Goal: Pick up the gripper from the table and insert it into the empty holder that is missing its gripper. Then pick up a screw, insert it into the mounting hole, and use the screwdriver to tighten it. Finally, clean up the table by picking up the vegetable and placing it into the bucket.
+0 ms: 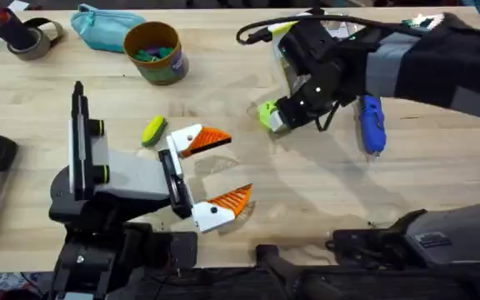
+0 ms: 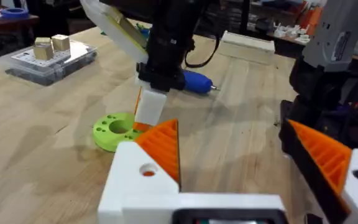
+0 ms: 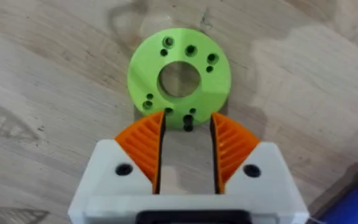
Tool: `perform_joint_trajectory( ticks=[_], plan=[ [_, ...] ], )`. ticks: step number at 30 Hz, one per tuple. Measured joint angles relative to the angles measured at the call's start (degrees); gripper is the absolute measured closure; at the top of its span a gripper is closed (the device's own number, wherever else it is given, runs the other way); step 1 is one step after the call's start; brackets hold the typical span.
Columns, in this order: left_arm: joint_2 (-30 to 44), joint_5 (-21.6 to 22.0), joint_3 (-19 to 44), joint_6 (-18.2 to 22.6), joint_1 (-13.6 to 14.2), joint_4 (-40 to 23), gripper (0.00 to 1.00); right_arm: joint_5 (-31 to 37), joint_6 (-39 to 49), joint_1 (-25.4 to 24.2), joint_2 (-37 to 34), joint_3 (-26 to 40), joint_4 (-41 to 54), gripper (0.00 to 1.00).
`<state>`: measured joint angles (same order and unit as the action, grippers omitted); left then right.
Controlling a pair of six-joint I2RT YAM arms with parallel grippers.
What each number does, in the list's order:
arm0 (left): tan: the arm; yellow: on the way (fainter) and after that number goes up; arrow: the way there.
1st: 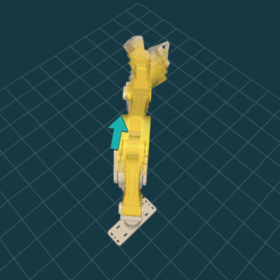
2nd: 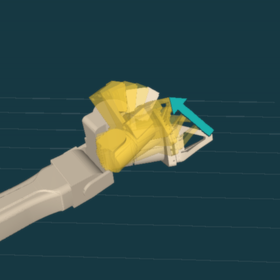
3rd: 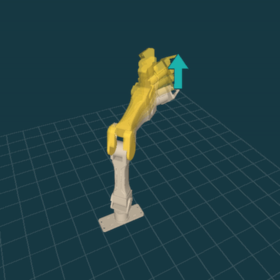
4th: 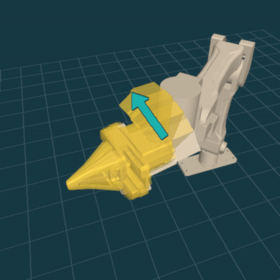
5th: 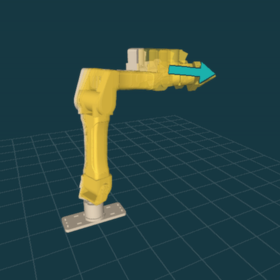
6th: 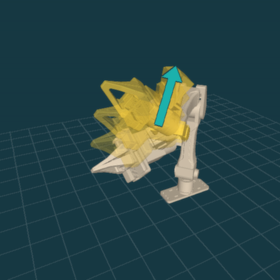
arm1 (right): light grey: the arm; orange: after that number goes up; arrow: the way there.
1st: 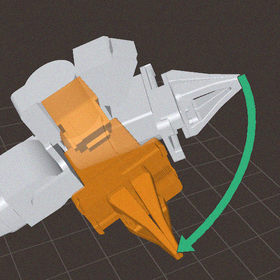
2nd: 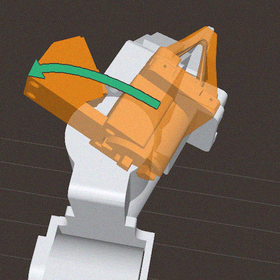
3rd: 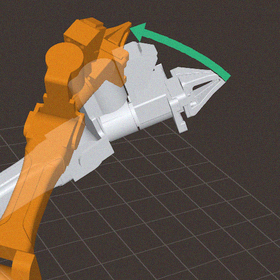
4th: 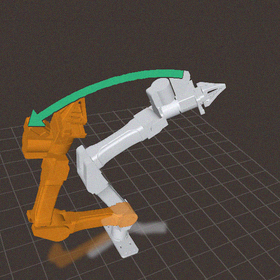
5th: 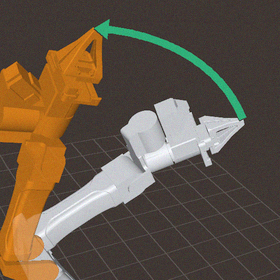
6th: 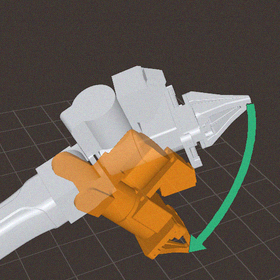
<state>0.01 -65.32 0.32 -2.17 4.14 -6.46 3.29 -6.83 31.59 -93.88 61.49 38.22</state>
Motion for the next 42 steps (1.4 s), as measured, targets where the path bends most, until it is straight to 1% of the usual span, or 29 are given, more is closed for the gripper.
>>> perform_joint_trajectory(
  ticks=[4, 12, 19, 29, 34, 39, 40, 42],
  plan=[
    [0.0, 0.0, 0.0, 0.0, 0.0, 0.0, 0.014, 0.0, 0.0, 0.0, -0.1, 0.0, -0.1, 0.622],
    [0.0, 0.0, 0.0, 0.0, 0.0, 0.0, 0.014, 0.0, 0.0, 0.0, -0.3, 0.0, -0.1, 0.626],
    [0.0, 0.0, 0.0, 0.0, 0.0, 0.0, 0.014, 0.0, 0.0, 0.0, -0.3, 0.0, -0.1, 0.678],
    [0.0, 0.0, 0.0, 0.0, 0.0, 0.0, 0.014, 0.0, 0.0, 0.0, -0.3, 0.0, 0.4, 0.711],
    [0.0, 0.0, 0.0, 0.0, 0.0, 0.0, 0.015, 0.0, 0.0, 0.0, -0.3, 0.0, 0.4, 0.747],
    [0.0, 0.0, 0.0, 0.0, 0.0, 0.0, 0.014, 0.0, 0.0, 0.0, -0.3, 0.0, 0.4, 0.808],
    [0.0, 0.0, 0.0, 0.0, 0.0, 0.0, 0.015, 0.0, 0.0, 0.0, -0.3, 0.0, 0.4, 0.844],
    [0.0, 0.0, 0.0, 0.0, 0.0, 0.0, 0.015, -0.1, 0.1, 0.0, -0.3, 0.0, 0.4, 0.969]
  ],
)
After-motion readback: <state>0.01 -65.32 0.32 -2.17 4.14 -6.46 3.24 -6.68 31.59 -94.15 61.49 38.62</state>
